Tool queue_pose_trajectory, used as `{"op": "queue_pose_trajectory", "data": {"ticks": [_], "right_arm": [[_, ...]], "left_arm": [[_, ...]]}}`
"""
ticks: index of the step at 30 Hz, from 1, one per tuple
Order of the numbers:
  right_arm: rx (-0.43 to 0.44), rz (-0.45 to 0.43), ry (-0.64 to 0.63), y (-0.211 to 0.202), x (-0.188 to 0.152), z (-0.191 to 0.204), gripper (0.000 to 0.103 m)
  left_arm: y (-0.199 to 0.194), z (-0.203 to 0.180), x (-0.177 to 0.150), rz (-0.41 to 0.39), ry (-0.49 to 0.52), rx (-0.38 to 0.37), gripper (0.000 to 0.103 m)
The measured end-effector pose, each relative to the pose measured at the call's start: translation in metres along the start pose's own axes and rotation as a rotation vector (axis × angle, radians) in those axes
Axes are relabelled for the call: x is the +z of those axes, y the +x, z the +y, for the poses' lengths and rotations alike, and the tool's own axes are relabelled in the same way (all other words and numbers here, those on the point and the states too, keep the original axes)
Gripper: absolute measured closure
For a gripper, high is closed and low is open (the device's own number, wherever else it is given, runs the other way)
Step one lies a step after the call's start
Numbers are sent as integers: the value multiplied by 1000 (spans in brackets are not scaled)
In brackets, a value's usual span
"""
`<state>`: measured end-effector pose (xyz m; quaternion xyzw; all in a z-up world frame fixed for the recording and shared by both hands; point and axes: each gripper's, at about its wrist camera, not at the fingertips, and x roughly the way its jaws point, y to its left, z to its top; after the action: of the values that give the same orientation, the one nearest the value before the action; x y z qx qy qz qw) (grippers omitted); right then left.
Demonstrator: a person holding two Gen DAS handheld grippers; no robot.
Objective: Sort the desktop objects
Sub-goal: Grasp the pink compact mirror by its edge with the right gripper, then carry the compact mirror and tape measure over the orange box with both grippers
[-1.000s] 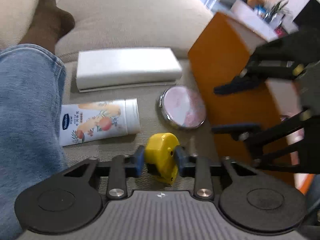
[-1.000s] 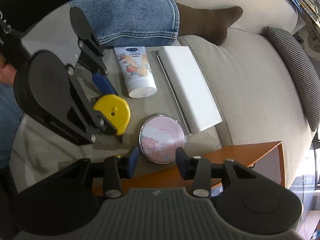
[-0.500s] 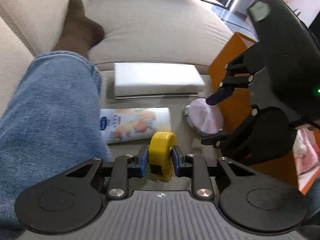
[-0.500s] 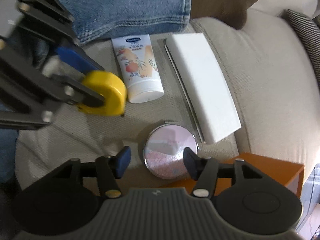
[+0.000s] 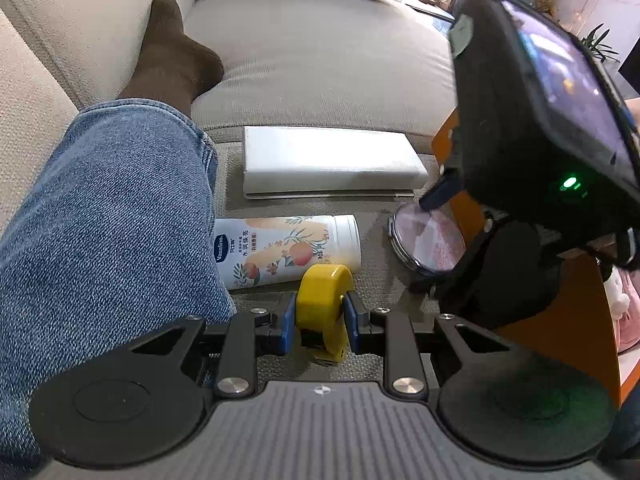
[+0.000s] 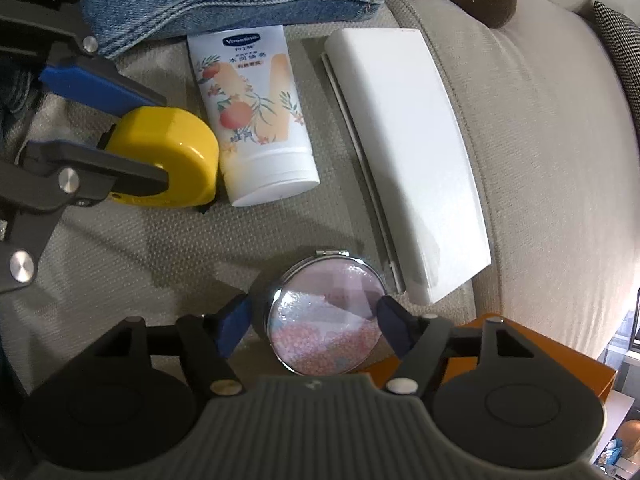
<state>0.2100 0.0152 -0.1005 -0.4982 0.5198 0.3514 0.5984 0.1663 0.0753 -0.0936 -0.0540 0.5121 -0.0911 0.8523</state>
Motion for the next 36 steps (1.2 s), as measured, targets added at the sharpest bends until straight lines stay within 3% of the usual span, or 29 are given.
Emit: {"op": "queue_pose_trajectory", "data": {"ticks": [11, 15, 18, 25, 29, 36], "right_arm": [[-4, -82, 70, -40, -21, 1, 79], [81, -138, 135, -67, -32, -3, 87], [148, -163, 181, -78, -36, -10, 89], [83, -160, 245, -68, -48, -34, 88], [123, -164, 279, -49, -34, -47, 89], [99, -181, 295, -44, -38, -42, 89]], "left_arm": [[0, 1, -1, -9, -4, 3, 74], [-2, 0, -2, -9, -3, 3, 74], [-2, 0, -2, -9, -2, 4, 74], [-1, -1, -2, -6, 4, 6, 74], [-1, -2, -2, -4, 7, 4, 74], [0, -4, -2, 1, 25, 5, 74]]}}
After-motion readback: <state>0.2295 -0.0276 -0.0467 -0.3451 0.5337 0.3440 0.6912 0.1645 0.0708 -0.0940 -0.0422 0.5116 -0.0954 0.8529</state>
